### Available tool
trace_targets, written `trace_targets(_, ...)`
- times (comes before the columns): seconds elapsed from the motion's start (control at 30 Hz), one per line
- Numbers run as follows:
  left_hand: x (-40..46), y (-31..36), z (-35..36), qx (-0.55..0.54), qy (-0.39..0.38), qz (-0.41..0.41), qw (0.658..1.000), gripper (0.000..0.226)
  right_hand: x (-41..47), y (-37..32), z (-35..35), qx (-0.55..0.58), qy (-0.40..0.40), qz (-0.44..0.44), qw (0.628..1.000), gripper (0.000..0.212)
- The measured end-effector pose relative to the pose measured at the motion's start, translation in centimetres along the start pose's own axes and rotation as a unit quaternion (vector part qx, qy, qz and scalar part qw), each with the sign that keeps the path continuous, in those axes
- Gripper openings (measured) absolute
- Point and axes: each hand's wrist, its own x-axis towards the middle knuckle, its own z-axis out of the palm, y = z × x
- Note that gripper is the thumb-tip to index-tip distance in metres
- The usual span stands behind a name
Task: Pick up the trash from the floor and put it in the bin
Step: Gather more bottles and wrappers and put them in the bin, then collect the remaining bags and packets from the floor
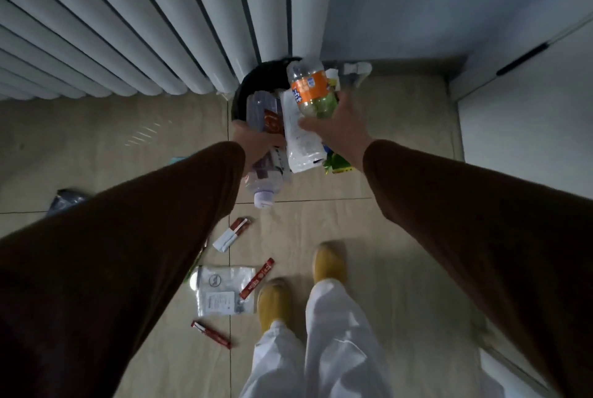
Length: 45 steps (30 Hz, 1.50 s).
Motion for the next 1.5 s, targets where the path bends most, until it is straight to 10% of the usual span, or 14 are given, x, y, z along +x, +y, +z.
trace_targets(0.27, 5.0, 2.9, -0.2, -0.024, -0.058, -0.124, 0.990, 0.058, 9.2, 0.0, 2.9, -0.227, -0.129, 0.042, 0.965, 0.097)
trace_targets(0.57, 3.2, -1.3, -1.2, -0.016, 0.011, -0.002, 1.000, 0.059, 4.3, 1.3, 1.7, -0.253, 0.028, -0.070, 0.964, 0.046)
trace_targets(0.8, -2.4, -8.2, -4.1, 0.277, 0.049, 0.164, 0.946, 0.054, -5.4, 2.0, 3.7, -0.295, 0.115, -0.118, 0.941, 0.029)
trace_targets(1.27, -18.6, -33.6, -11.5, 0.390, -0.030, 0.142, 0.909, 0.035, -30.0, 11.7, 17.9, -0.355, -0.150, -0.018, 0.923, 0.023)
trace_targets(1.5, -23.3, -42.7, -14.7, 0.407, -0.039, 0.135, 0.902, 0.035, -36.0, 13.6, 24.2, -0.344, -0.162, 0.001, 0.925, 0.020)
